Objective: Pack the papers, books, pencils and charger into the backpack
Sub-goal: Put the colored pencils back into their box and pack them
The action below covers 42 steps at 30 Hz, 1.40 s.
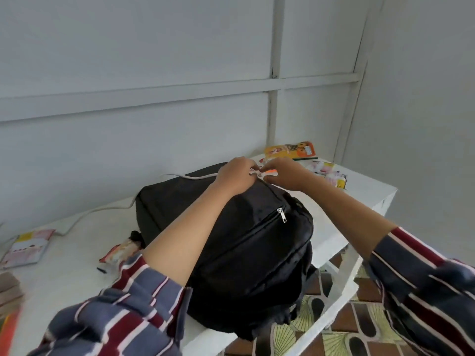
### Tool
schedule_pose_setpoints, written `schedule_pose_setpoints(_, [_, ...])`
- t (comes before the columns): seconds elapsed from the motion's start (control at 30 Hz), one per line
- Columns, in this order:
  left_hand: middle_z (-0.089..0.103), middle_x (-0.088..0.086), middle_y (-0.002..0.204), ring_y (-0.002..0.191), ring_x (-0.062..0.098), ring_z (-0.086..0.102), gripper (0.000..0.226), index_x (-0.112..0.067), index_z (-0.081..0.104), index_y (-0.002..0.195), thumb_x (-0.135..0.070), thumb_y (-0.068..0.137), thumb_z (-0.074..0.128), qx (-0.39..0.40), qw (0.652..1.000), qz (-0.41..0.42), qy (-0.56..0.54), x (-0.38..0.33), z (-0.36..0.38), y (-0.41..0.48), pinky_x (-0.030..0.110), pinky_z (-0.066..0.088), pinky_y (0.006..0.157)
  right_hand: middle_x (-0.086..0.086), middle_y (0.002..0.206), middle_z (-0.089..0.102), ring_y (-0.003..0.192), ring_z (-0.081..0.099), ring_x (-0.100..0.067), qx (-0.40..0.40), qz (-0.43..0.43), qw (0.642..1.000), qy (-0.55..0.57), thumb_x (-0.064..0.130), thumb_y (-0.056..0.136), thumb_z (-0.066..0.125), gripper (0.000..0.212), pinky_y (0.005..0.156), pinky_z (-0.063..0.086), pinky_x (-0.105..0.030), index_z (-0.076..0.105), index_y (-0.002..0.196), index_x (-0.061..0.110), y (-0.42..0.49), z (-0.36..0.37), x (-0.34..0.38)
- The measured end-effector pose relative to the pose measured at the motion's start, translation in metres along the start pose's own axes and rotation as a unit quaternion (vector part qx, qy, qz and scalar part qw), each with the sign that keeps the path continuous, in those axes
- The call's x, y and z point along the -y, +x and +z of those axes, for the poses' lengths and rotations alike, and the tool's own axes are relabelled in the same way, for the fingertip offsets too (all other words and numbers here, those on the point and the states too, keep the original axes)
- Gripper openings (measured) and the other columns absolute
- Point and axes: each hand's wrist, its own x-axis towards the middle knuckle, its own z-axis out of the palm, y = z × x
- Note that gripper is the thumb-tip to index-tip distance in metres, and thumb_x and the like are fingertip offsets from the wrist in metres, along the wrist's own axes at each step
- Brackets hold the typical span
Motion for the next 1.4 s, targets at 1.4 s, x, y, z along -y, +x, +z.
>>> schedule_pose_setpoints(1.4, [0.043, 0.012, 0.142, 0.125, 0.026, 0.046, 0.054, -0.017, 0.034, 0.142, -0.023, 0.093, 0.055, 0.229, 0.957, -0.168, -0.055, -0.068, 0.210, 0.232, 0.031, 0.039, 0.099, -0.005, 0.120, 0.060, 0.107, 0.053, -0.019, 0.183, 0.048, 0.981, -0.036, 0.011, 0.085, 0.063, 0.029, 0.093, 0.039, -0.024, 0.065, 0.114, 0.013, 0.109, 0.035, -0.298])
